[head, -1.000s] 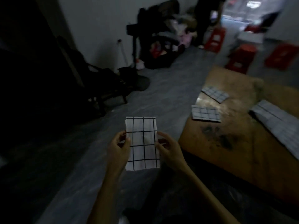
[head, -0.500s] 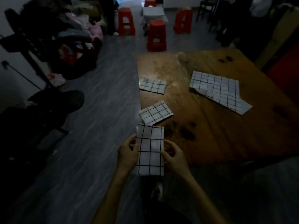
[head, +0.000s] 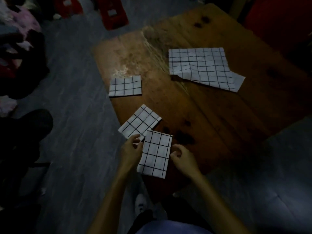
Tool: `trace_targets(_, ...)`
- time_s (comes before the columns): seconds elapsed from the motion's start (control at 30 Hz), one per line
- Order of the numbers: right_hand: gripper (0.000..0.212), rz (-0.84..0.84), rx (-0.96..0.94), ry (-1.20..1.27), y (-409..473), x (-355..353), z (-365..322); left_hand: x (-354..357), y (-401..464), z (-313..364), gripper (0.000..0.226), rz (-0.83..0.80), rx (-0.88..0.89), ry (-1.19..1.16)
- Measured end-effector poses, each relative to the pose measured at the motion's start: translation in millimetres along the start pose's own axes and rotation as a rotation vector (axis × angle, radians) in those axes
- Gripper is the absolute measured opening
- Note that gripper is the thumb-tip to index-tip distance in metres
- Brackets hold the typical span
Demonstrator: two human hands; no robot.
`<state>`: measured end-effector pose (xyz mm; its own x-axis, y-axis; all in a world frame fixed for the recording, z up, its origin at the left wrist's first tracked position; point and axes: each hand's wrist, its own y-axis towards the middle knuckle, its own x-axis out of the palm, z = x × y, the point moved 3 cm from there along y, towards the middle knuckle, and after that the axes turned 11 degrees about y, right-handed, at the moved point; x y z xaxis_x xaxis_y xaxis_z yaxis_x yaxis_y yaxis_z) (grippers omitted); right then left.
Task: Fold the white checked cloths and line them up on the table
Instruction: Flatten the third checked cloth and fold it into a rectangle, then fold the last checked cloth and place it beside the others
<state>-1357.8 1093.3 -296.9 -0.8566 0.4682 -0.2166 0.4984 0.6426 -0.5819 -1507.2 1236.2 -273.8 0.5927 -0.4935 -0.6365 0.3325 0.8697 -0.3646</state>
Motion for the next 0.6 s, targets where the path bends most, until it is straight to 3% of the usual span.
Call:
trace_targets(0.13,0.037,0.094,-0.077,0.003,-15.0,0.8,-28.2,-10.9,2.5,25.6,0.033,-0.045,0.157,0.018)
trace_targets(0.3,0.038,0.298,-0.217,-0.013,-49.8,-16.9,-78.2,-31.1,-7.9,94.0,0.03,-0.133,0.584,0.274)
trace_targets(0.4,0.035,0.414,-0.285,-0.037,-77.6,-47.8,-108.6,-40.9,-21.8,151.7,0.034,-0.212,0.838,0.384)
trace_targets(0.6,0.042,0.654,-0.422,-0.191,-146.7,-143.4,-168.3,-41.5,-72.6,266.7,0.038,-0.207,1.123,0.402)
